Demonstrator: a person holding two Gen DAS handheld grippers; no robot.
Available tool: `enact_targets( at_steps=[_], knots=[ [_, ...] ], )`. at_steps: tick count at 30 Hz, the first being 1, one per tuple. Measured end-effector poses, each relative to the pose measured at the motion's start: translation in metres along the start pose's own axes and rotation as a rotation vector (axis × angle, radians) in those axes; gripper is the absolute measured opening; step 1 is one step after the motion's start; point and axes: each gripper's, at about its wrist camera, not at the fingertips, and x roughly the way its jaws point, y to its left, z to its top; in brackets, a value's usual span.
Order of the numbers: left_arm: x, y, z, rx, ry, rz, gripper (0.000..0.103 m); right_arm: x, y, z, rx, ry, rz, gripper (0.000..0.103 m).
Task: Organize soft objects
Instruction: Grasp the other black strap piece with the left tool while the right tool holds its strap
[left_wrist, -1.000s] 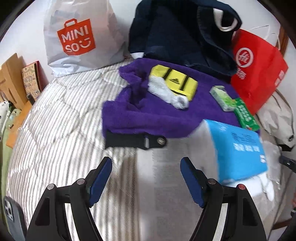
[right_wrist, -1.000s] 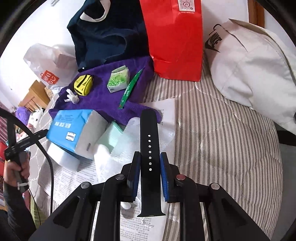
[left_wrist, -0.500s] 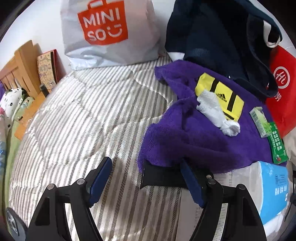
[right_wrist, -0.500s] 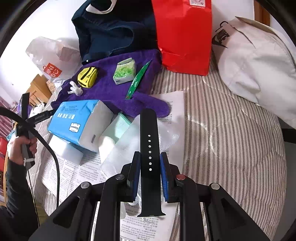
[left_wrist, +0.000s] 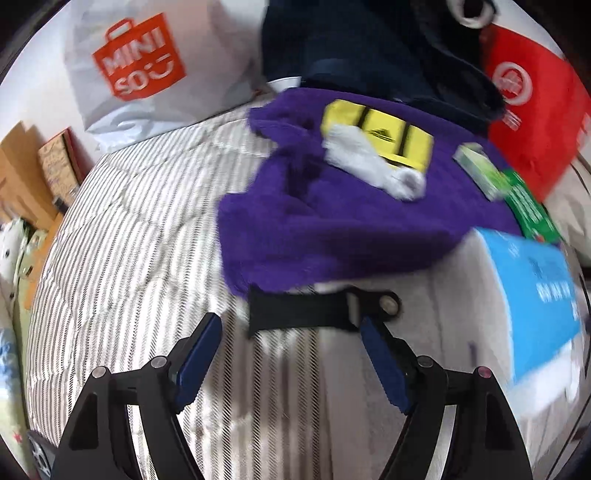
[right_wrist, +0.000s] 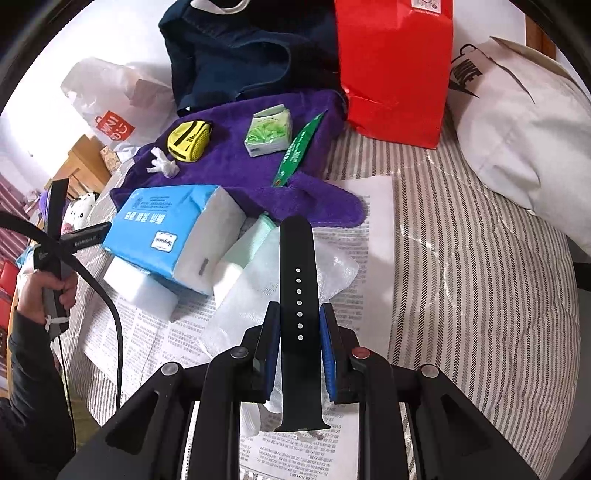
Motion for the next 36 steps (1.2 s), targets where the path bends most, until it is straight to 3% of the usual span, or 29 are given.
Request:
enact_targets(
  at_steps=[5,11,21,25,30,33,35,36],
  knots=[
    [0.0,0.003,0.009,0.015,-0.043,0.041,0.077,-0.003,0.0,-0.001,0.001,-0.002,0.002,0.021],
    [0.013,0.005,0.018,-0.051,-0.016,-0.025,0.076,-0.007,0.002,-0.005,0.008,-0.006,0.004,0.021],
    [-0.008,-0.025,-0.016,0.046,-0.009,-0.117,0.069,-0.009,0.005,-0.011,-0.001,0.005,0.005,0.021],
    [-0.014,-0.025,-0.018,0.086,-0.052,-0.095,0.07,-0.01,0.006,-0.012,-0.002,0.001,0.01,0.021],
    [-0.003,-0.028,-0.007,0.126,-0.042,-0.082,0.07,-0.009,0.011,-0.012,-0.009,0.007,0.005,0.021],
    [-0.006,-0.031,-0.012,0.128,-0.054,-0.075,0.063,-0.01,0.014,-0.013,-0.013,0.004,0.007,0.021],
    [-0.012,-0.035,-0.02,0.14,-0.066,-0.071,0.05,-0.011,0.015,-0.013,-0.015,0.004,0.008,0.021],
    [-0.016,-0.036,-0.023,0.136,-0.064,-0.076,0.048,-0.011,0.016,-0.013,-0.019,0.004,0.007,0.021]
  ],
)
